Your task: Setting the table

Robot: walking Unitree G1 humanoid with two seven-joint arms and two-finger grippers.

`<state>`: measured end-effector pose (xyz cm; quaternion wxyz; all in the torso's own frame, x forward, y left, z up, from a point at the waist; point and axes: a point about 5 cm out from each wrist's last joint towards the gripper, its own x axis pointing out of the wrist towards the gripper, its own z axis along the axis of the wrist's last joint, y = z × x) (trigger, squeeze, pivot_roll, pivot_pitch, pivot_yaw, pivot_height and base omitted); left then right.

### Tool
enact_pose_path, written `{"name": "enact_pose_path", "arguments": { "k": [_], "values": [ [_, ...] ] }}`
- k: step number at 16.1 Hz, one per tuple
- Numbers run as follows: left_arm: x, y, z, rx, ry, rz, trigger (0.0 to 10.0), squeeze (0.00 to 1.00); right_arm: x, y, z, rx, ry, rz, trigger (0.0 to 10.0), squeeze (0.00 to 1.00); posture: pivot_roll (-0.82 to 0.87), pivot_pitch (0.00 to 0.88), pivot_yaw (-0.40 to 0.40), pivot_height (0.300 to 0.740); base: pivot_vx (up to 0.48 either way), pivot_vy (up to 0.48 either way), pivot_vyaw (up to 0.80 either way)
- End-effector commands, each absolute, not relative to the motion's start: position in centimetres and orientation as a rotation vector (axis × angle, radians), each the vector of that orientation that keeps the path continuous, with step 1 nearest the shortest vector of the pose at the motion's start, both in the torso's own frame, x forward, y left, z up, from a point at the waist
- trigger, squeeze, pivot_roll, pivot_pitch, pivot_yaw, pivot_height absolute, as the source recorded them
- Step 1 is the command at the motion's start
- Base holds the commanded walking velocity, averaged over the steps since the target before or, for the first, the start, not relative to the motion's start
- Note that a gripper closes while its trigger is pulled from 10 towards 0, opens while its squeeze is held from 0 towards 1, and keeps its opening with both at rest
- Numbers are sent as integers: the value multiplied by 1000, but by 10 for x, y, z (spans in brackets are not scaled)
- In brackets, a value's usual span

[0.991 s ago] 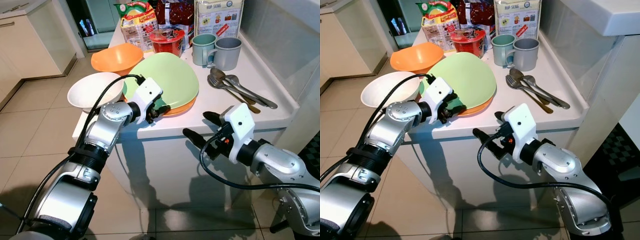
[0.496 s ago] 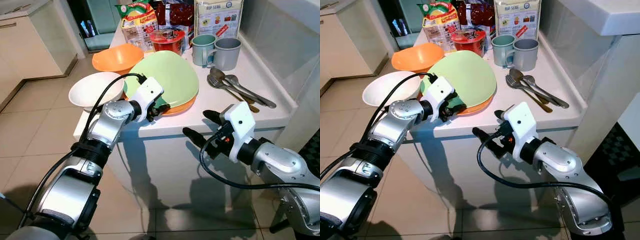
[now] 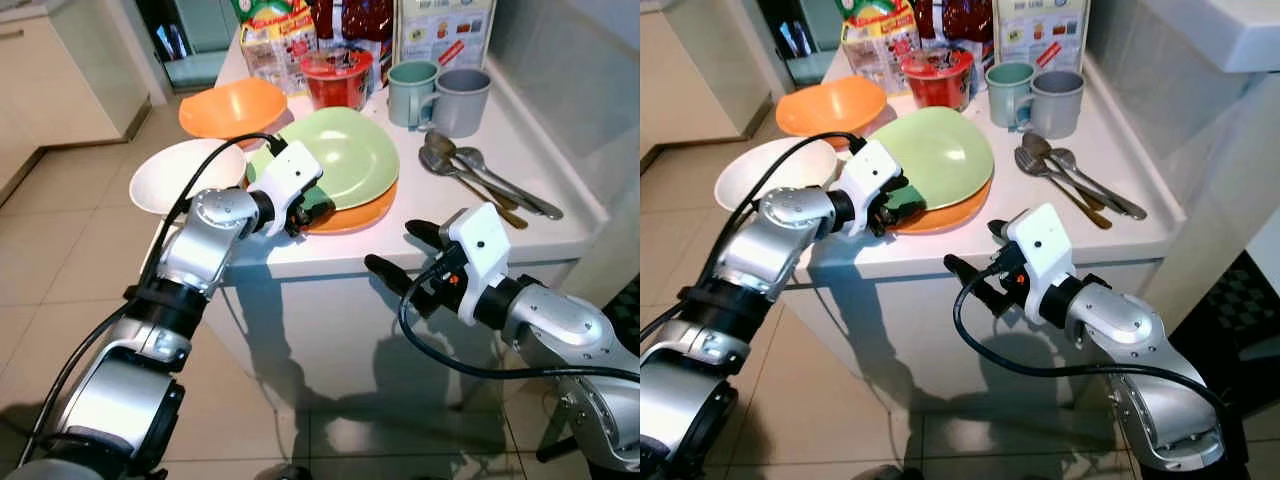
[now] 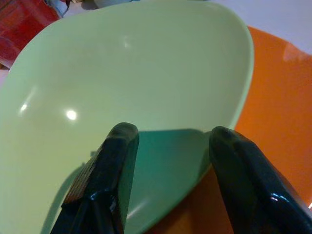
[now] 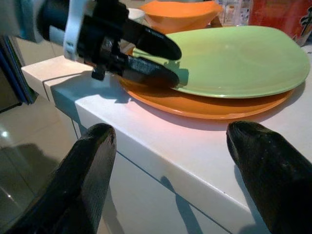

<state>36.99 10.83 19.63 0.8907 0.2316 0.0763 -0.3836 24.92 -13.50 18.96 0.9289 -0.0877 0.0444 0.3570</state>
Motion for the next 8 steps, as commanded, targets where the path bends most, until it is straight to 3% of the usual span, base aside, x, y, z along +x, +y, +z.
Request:
{"name": "enact_pose_path", "arguments": {
  "k": [1, 8],
  "values": [
    [369, 115, 206, 467, 146, -779, 10000, 0, 250, -131, 191, -168, 86, 747, 10000, 0, 31, 47, 134, 740, 0, 0, 0],
    [349, 108, 224, 443, 134, -817, 10000, 0, 252, -130, 189, -168, 88, 750, 10000, 0, 39, 35, 132, 740, 0, 0, 0]
  ]
}}
